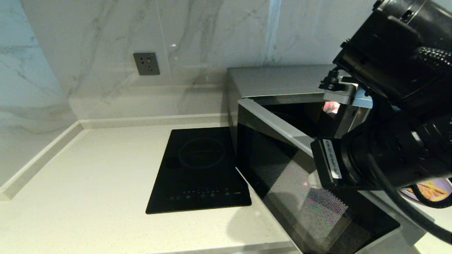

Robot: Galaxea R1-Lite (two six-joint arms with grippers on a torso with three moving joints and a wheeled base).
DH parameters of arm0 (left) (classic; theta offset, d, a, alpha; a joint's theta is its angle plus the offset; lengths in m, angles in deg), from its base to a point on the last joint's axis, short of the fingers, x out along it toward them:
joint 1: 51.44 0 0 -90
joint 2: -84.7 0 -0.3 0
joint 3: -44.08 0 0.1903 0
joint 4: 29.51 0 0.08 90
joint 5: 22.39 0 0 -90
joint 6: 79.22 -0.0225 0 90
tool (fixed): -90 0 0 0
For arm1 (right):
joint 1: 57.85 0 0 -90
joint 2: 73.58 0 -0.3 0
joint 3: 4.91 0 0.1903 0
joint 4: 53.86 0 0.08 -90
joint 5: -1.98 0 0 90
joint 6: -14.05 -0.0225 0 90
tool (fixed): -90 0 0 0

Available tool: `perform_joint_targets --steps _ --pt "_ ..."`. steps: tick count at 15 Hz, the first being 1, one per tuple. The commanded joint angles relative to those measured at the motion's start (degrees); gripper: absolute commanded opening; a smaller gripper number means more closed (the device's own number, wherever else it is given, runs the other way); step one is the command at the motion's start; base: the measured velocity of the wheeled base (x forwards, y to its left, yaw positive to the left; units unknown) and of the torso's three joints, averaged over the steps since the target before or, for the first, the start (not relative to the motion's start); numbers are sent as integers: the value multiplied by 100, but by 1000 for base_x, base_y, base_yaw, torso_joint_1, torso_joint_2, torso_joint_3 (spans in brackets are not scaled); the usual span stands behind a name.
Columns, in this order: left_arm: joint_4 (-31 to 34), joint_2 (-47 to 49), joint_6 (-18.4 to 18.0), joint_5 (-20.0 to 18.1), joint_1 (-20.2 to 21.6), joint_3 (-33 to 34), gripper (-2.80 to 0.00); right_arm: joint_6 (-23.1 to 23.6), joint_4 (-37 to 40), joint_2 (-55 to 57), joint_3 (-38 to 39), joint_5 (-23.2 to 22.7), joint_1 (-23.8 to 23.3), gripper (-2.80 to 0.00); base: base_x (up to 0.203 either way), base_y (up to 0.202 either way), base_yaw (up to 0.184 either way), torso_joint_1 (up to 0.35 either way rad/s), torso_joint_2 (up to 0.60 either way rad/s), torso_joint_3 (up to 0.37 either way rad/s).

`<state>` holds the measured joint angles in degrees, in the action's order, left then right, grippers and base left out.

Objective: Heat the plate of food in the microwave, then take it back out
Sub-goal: Close the microwave oven

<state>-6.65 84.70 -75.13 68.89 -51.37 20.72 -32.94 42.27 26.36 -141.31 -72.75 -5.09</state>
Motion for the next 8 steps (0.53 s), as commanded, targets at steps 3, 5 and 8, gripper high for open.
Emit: perform_joint_targets --steps 3,5,8 --pt "-2 9 4 4 1 0 -280 -38 36 -113 16 143 -629 -280 0 0 0 0 0 0" --pt "-2 9 4 4 1 0 -280 -29 33 -191 26 151 -893 -280 0 0 0 0 0 0" --pt "-2 9 4 4 1 0 -280 -37 -8 -209 27 141 -1434 -280 0 0 0 0 0 0"
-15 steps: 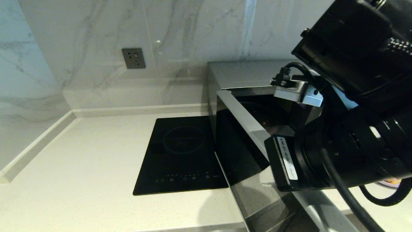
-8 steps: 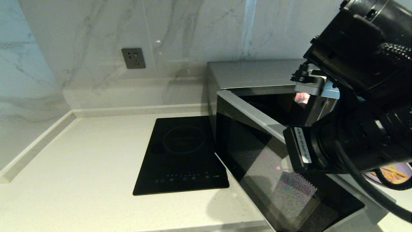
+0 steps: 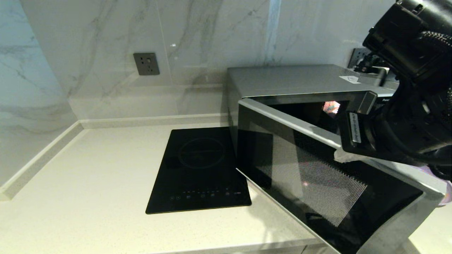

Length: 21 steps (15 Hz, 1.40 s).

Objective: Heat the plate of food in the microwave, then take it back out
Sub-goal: Close the microwave oven

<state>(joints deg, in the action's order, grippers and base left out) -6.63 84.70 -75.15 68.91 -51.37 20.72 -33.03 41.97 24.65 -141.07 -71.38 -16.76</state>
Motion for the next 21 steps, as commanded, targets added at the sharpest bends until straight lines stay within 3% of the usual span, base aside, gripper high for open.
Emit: perform_joint_targets --steps 1,8,11,14,18,21 --pt "-4 9 6 2 1 0 -280 -29 -39 -33 2 0 -487 -280 0 0 0 0 0 0" --pt "-4 9 6 2 1 0 -280 166 -948 400 11 -155 -2202 -280 0 0 0 0 0 0" --pt "-4 9 6 2 1 0 -280 181 -1555 716 5 -563 -2809 -280 0 0 0 0 0 0" --pt "-4 9 6 2 1 0 -280 201 -2628 989 2 -1119 -3389 -280 0 0 0 0 0 0" --pt "-4 9 6 2 1 0 -280 421 -3818 1365 -12 -1317 -3651 -280 0 0 0 0 0 0" --pt "-4 9 6 2 1 0 -280 437 -4045 1463 -16 -1497 -3660 -280 0 0 0 0 0 0"
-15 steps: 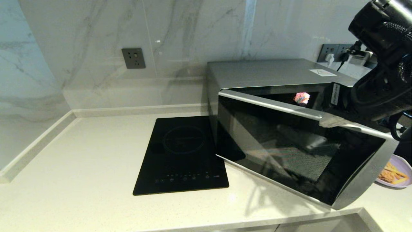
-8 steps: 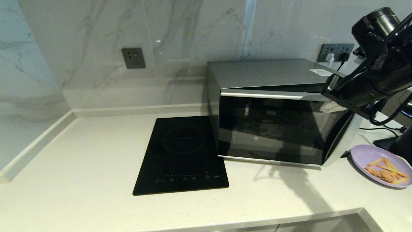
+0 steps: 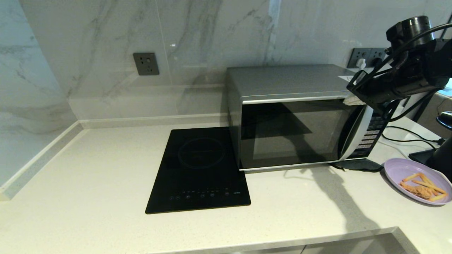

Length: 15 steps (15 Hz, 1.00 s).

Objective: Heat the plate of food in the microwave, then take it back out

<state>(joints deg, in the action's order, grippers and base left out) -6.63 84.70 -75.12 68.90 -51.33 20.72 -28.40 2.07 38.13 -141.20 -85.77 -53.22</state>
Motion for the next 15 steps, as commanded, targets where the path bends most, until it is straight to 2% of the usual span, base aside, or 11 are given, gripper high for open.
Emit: perform_joint_targets --steps 1,7,11,15 --pt "-4 9 4 3 -2 0 -280 -35 -57 132 -2 -102 -15 -280 0 0 0 0 0 0" --pt "-4 9 4 3 -2 0 -280 -68 17 -211 200 -243 -50 -280 0 0 0 0 0 0" --pt "-4 9 4 3 -2 0 -280 33 39 -1211 1147 -267 -50 -280 0 0 0 0 0 0" --pt "-4 9 4 3 -2 0 -280 490 240 -2171 2286 -271 -57 -280 0 0 0 0 0 0"
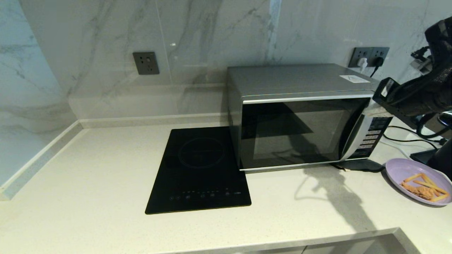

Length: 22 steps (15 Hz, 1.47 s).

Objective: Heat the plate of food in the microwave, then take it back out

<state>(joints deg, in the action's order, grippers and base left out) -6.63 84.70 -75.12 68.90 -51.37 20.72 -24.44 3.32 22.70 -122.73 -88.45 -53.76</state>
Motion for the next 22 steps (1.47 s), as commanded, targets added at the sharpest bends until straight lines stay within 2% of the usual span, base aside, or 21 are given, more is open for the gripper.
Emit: perform_joint_targets --steps 1,3,7,9,14,18,19,21,22 --pt "-4 9 4 3 1 0 -280 233 222 -852 679 -2 -4 -280 0 0 0 0 0 0" --pt "-4 9 4 3 1 0 -280 717 470 -1452 1211 11 -18 -280 0 0 0 0 0 0" --pt "5 9 4 3 1 0 -280 2278 631 -3017 2133 200 -346 -280 0 0 0 0 0 0" --pt "-4 9 4 3 1 0 -280 2699 403 -4026 2726 283 -547 -280 0 0 0 0 0 0" --pt "-4 9 4 3 1 0 -280 2896 -201 -6491 4095 369 -735 -280 0 0 0 0 0 0" --pt "-4 9 4 3 1 0 -280 2918 35 -7895 4641 370 -735 -280 0 0 0 0 0 0" --pt "-4 9 4 3 -3 0 -280 2862 123 -8040 4733 448 -735 -280 0 0 0 0 0 0" --pt "-4 9 4 3 1 0 -280 2252 198 -8093 4826 760 -677 -280 0 0 0 0 0 0" --pt "-4 9 4 3 1 0 -280 2340 229 -8345 4864 776 -557 -280 0 0 0 0 0 0"
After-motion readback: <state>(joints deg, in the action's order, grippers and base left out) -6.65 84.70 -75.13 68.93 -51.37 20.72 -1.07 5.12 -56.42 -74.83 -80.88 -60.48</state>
